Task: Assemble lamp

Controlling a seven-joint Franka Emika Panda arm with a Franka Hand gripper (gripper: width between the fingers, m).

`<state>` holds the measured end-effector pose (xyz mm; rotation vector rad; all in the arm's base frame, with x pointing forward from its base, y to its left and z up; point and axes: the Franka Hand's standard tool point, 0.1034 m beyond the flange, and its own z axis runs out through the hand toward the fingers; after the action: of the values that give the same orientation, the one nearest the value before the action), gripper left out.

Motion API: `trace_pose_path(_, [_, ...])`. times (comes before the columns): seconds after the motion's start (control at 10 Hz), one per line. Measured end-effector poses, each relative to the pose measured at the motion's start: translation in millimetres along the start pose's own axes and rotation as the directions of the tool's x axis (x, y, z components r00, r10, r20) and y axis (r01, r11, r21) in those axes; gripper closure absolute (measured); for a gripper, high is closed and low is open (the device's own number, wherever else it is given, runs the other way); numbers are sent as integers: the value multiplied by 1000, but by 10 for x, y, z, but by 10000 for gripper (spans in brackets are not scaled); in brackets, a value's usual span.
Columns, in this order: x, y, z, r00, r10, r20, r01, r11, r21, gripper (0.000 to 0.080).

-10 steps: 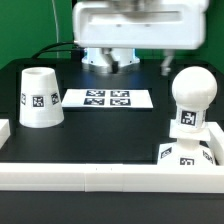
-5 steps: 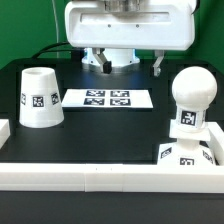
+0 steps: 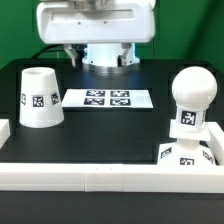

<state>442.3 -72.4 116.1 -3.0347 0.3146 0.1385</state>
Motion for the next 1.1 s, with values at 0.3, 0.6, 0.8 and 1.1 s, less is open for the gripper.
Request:
trace_pose_path(0.3, [-53,347,-61,1000,-13,-5,13,1000,4,101])
trace_pose_path(0.6, [-52,311,-34,1000,-27,-2,27,1000,1,101])
trace_pose_path(0.8, [-56,356,88,997,-74,7,74,997,-10,101])
trace_pose_path(1.1, [-58,461,212,996,-89,20,90,996,-19,101])
